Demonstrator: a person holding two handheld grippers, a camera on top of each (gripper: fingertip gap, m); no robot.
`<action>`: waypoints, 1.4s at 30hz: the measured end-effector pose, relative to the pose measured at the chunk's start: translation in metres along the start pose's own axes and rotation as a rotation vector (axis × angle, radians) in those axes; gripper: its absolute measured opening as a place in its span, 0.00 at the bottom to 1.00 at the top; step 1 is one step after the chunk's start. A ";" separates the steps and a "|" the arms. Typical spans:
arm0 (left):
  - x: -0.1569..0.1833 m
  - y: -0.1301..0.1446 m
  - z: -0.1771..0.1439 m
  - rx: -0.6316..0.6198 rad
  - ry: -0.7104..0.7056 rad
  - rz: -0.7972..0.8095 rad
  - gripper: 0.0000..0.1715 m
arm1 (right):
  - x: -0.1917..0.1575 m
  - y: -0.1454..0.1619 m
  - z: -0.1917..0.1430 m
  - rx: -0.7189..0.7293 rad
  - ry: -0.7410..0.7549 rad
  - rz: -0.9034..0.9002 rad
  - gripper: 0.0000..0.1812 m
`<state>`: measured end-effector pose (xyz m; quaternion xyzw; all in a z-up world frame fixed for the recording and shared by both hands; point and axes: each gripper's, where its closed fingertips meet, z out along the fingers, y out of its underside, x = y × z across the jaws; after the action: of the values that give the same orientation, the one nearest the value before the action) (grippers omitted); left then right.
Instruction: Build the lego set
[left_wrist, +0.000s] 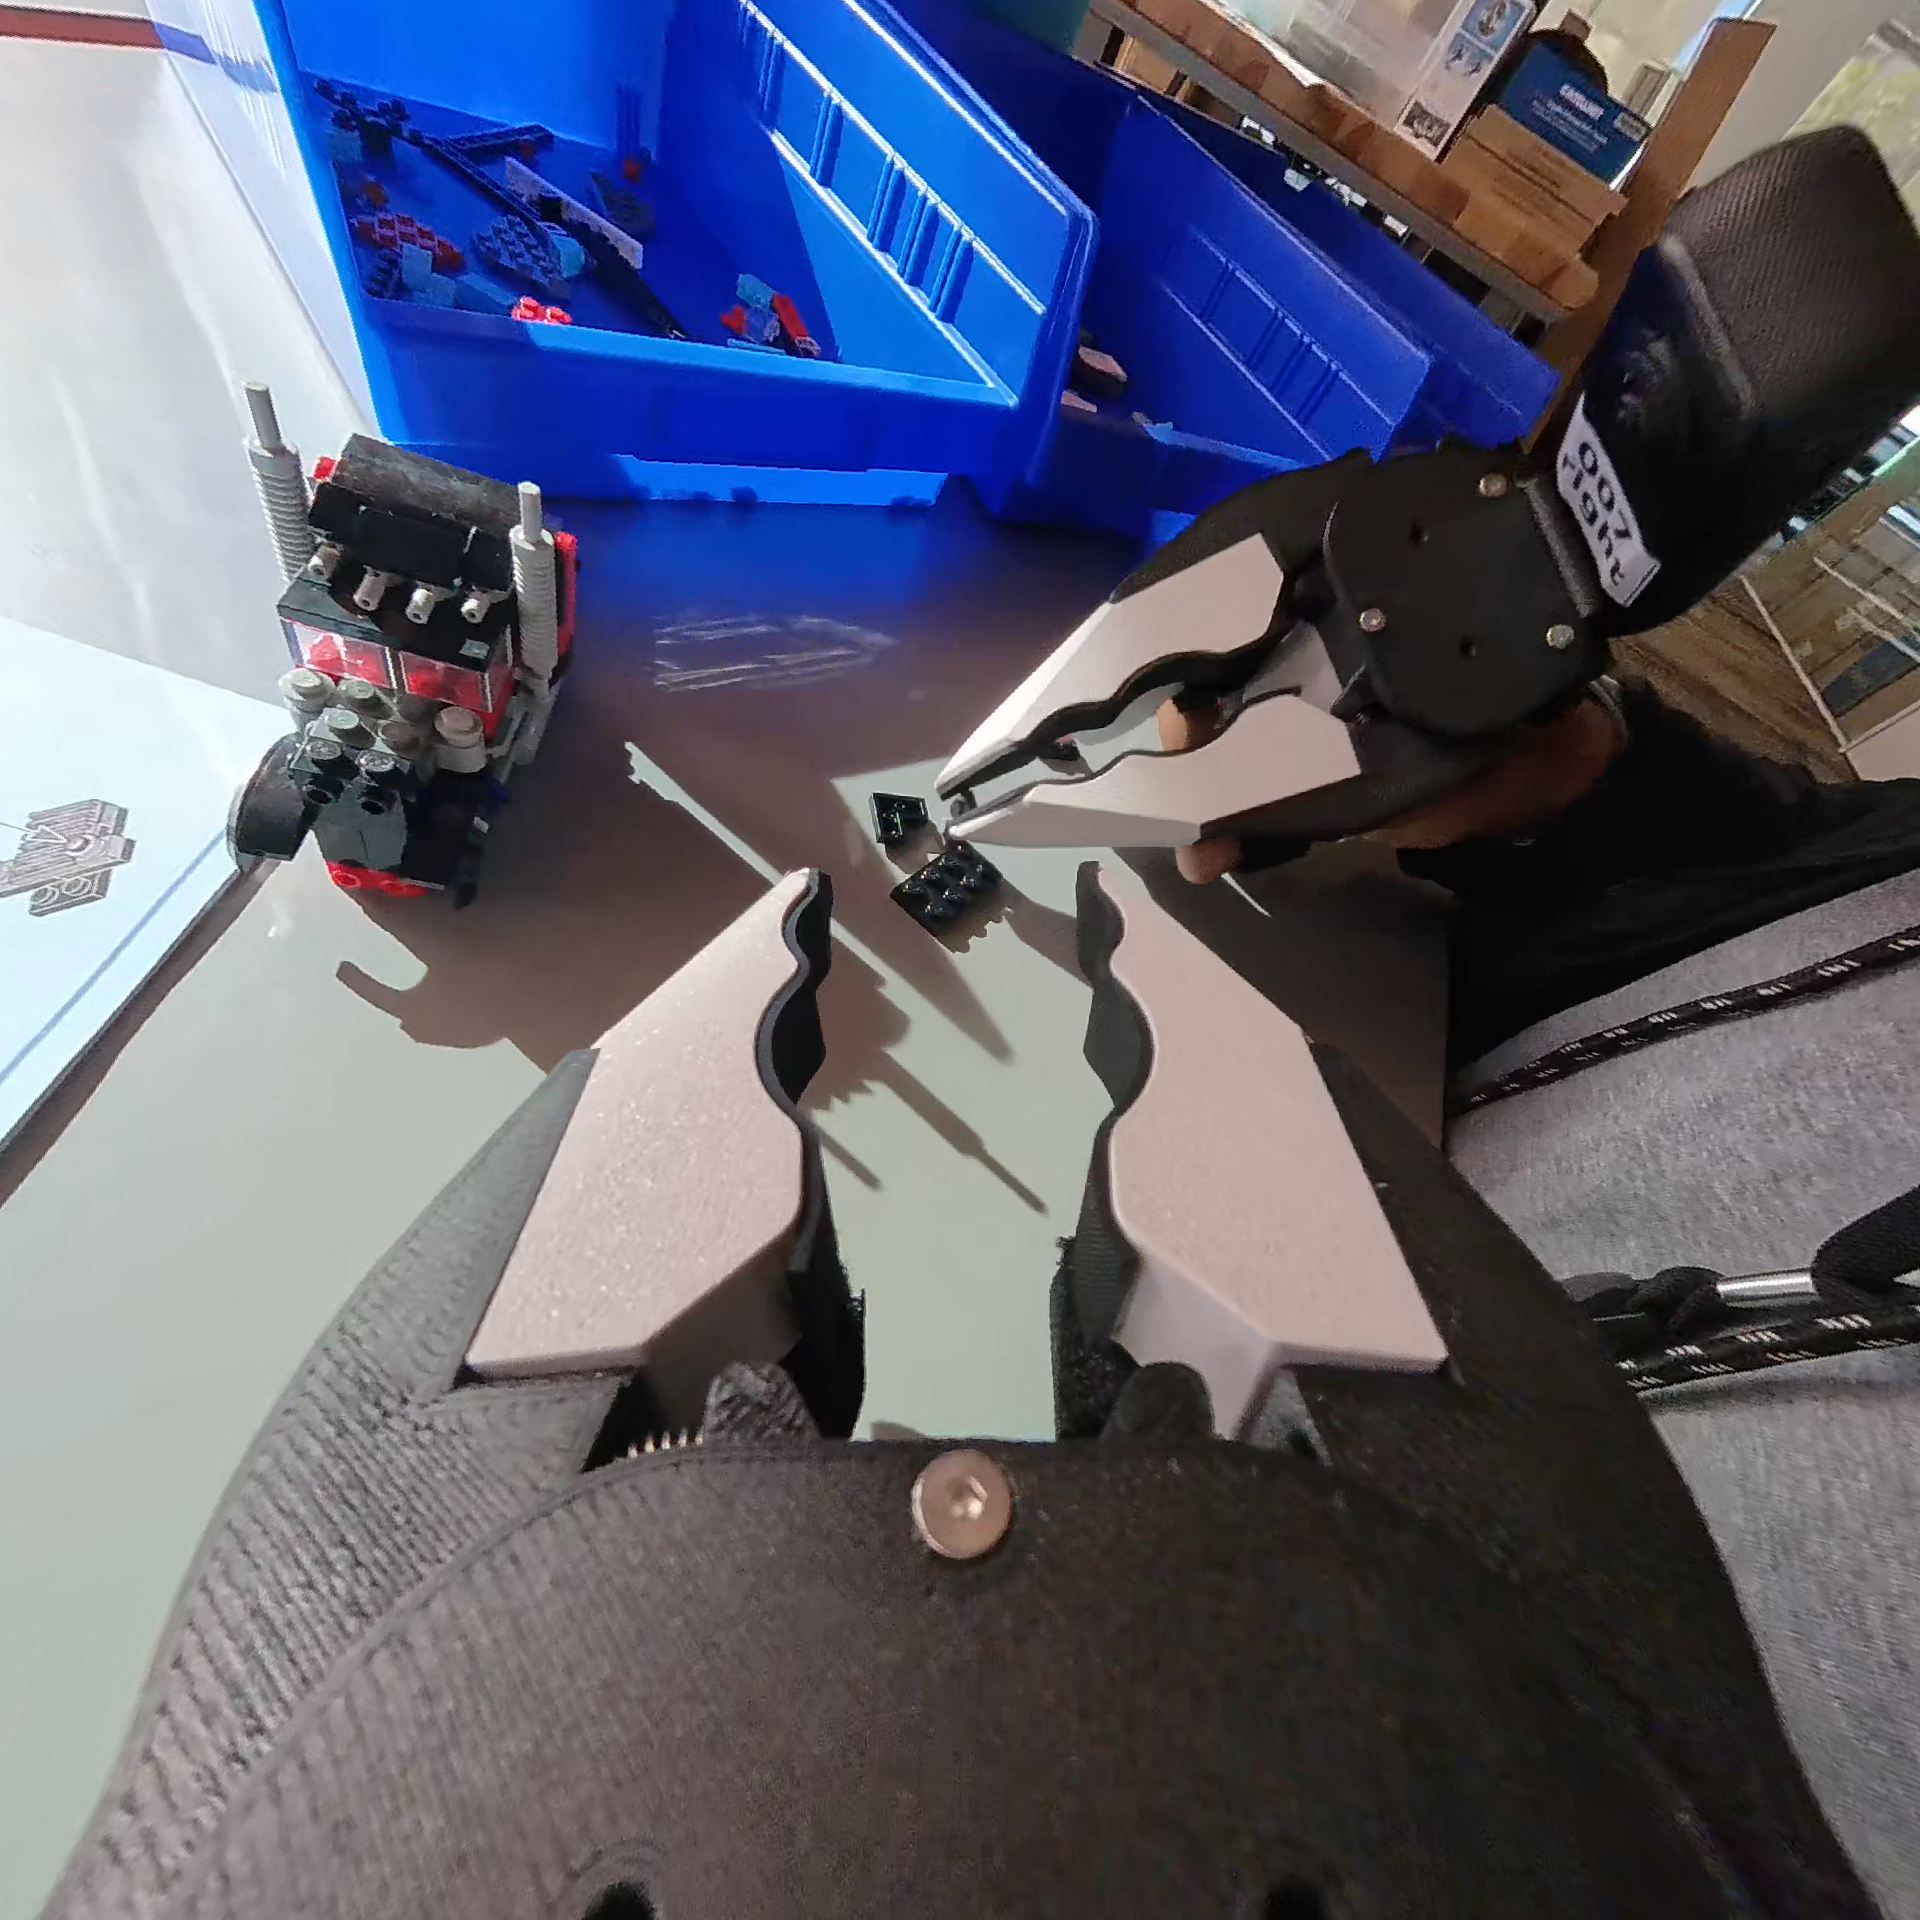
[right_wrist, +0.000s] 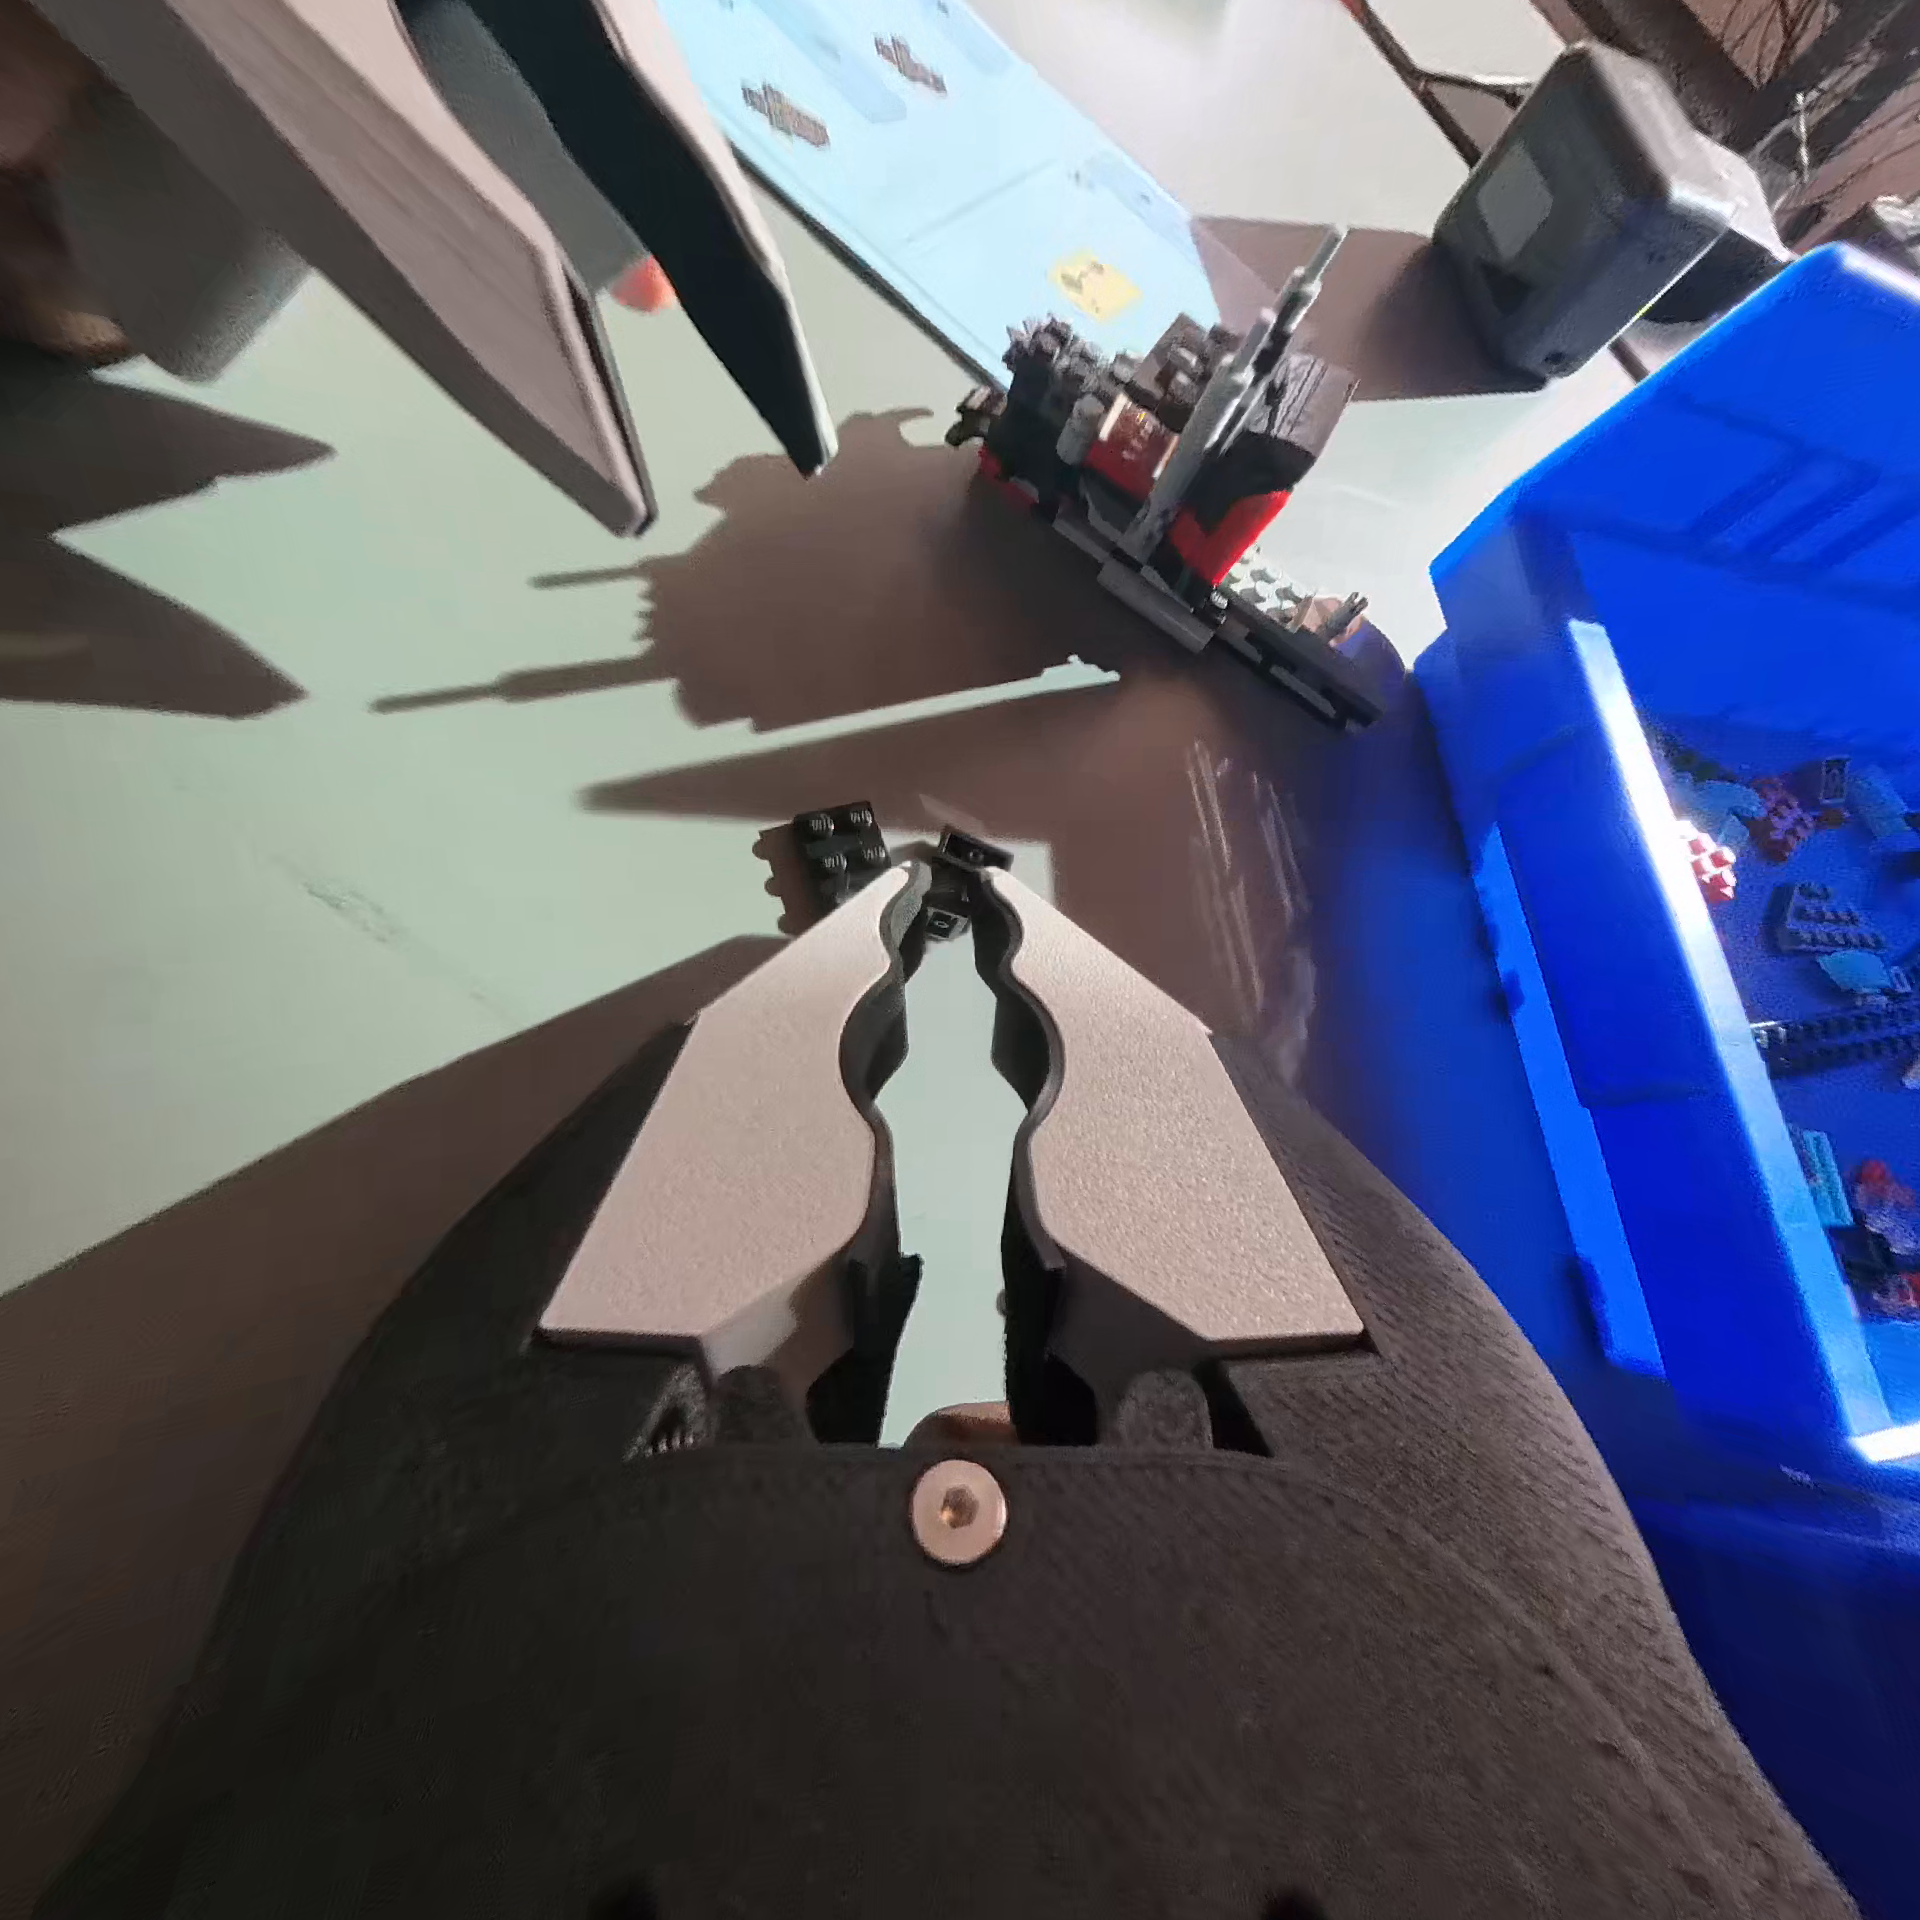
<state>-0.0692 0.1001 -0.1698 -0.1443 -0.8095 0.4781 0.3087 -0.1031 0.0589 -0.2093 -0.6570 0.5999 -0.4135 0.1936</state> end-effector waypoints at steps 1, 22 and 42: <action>0.000 0.000 0.000 0.002 -0.002 0.003 0.28 | -0.001 0.002 0.000 -0.013 0.010 -0.008 0.06; 0.004 0.000 -0.001 0.006 0.049 -0.019 0.28 | -0.023 0.004 -0.009 -0.020 -0.111 0.031 0.14; 0.000 0.011 -0.011 0.039 0.143 -0.597 0.29 | -0.034 -0.055 -0.007 0.242 -0.365 -0.238 0.09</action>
<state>-0.0626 0.1134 -0.1756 0.0727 -0.7831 0.3701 0.4945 -0.0722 0.1039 -0.1741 -0.7589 0.4193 -0.3770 0.3259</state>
